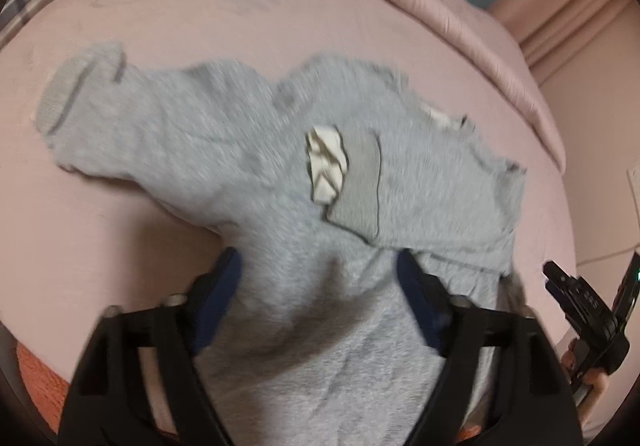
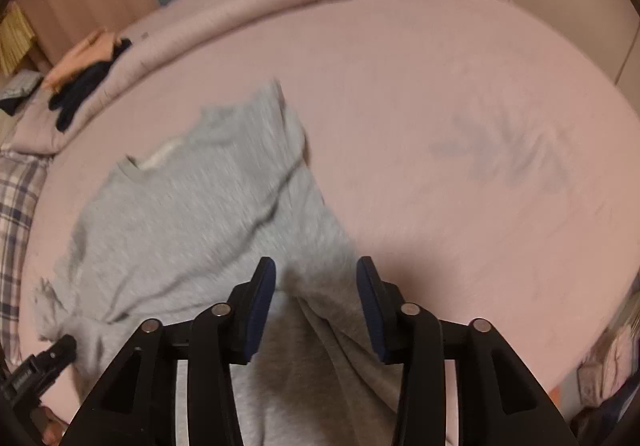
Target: Fold small clothes
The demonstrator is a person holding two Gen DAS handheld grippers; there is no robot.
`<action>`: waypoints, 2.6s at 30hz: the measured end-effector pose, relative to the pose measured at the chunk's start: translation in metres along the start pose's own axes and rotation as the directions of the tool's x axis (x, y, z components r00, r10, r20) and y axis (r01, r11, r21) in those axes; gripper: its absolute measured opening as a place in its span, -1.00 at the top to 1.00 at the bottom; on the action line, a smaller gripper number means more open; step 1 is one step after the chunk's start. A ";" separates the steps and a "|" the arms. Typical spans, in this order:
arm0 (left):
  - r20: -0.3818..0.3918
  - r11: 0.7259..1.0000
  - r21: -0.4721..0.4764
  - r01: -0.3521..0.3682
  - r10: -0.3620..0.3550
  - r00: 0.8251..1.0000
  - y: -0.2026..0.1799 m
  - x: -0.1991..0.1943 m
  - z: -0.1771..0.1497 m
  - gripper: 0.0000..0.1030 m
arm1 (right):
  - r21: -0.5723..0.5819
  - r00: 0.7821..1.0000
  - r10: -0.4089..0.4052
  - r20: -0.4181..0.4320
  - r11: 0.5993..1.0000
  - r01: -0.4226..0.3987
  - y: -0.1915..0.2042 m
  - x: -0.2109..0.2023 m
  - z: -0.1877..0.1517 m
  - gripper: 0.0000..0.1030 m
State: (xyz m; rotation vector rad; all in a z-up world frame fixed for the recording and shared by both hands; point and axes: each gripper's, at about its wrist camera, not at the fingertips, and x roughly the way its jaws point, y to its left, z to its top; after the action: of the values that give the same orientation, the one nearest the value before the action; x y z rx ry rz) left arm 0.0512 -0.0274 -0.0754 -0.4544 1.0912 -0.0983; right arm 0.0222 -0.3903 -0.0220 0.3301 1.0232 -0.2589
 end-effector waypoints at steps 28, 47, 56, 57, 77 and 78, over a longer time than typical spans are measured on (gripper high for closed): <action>0.184 0.922 -0.387 0.008 0.069 0.980 0.138 -0.040 0.034 -0.89 | -0.193 0.971 0.096 0.220 0.980 -0.053 0.056 -0.073 0.004 -0.67; 0.216 0.831 -0.556 0.040 0.097 0.972 0.206 -0.022 0.058 -0.13 | -0.217 0.978 0.103 0.184 0.974 -0.062 0.072 -0.063 0.000 -0.67; 0.235 0.836 -0.539 0.101 0.034 0.971 0.209 -0.008 0.063 0.30 | -0.229 0.983 0.111 0.147 0.971 -0.075 0.079 -0.053 -0.003 -0.67; 0.233 0.837 -0.538 0.101 0.033 0.972 0.208 -0.007 0.064 0.41 | -0.228 0.983 0.109 0.145 0.971 -0.074 0.080 -0.052 -0.003 -0.67; 0.331 0.920 -0.314 0.234 -0.125 0.935 0.110 -0.066 0.071 0.69 | -0.224 0.978 0.143 0.150 0.969 -0.107 0.078 -0.056 -0.004 -0.67; 0.330 0.926 -0.305 0.225 -0.119 0.936 0.104 -0.067 0.071 0.69 | -0.223 0.978 0.144 0.150 0.969 -0.109 0.078 -0.057 -0.004 -0.67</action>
State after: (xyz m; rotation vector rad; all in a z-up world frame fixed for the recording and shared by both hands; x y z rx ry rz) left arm 0.0673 0.1087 -0.0347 -0.8499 0.7582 0.0057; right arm 0.0190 -0.3142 0.0368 0.1741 0.8533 -0.0575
